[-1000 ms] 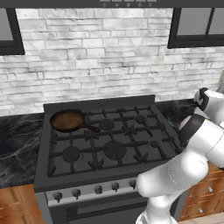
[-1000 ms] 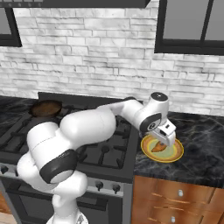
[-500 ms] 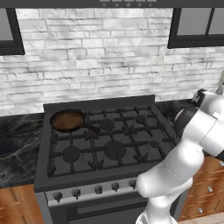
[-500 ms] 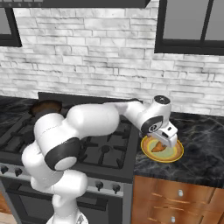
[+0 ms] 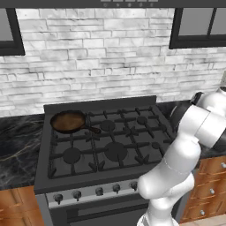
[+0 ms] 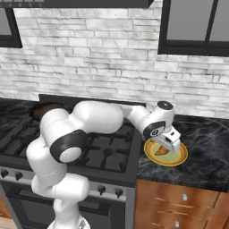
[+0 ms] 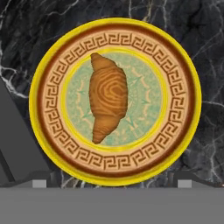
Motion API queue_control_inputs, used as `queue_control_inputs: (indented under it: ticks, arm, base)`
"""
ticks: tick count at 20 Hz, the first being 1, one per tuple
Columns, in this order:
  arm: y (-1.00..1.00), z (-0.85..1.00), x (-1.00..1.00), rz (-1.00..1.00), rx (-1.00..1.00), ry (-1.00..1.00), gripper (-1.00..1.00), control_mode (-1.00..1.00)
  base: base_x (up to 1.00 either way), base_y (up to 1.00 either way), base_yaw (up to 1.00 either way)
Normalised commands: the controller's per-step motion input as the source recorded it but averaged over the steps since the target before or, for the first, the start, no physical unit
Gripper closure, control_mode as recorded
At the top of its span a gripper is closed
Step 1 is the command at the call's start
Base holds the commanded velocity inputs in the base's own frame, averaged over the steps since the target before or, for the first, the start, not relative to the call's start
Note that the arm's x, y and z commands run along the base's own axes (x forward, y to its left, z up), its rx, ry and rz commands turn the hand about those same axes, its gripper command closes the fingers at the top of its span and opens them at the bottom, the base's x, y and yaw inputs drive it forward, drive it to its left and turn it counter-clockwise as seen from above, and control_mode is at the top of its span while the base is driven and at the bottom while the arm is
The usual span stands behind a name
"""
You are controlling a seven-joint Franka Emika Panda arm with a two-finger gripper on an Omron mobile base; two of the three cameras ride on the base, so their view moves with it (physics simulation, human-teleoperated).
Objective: Pick the croissant and place it on the pan. Then turn on the stove to warm the croissant.
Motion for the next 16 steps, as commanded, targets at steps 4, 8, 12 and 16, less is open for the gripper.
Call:
queue_control_inputs:
  ticks: [4,8,12,16]
  arm:
    - [-0.16,-0.09,0.13,0.00,0.00,0.00,-1.00,-1.00]
    - [-0.13,-0.07,0.17,0.01,0.00,0.00,-1.00,-1.00]
    - [-0.03,-0.11,0.24,0.00,0.00,0.01,-1.00,-1.00]
    - [0.00,-0.19,0.28,0.00,0.00,0.00,-1.00,-1.00]
  base:
    - [0.00,0.00,0.00]
    - [0.00,0.00,0.00]
    - [0.00,0.00,0.00]
    - [0.00,0.00,0.00]
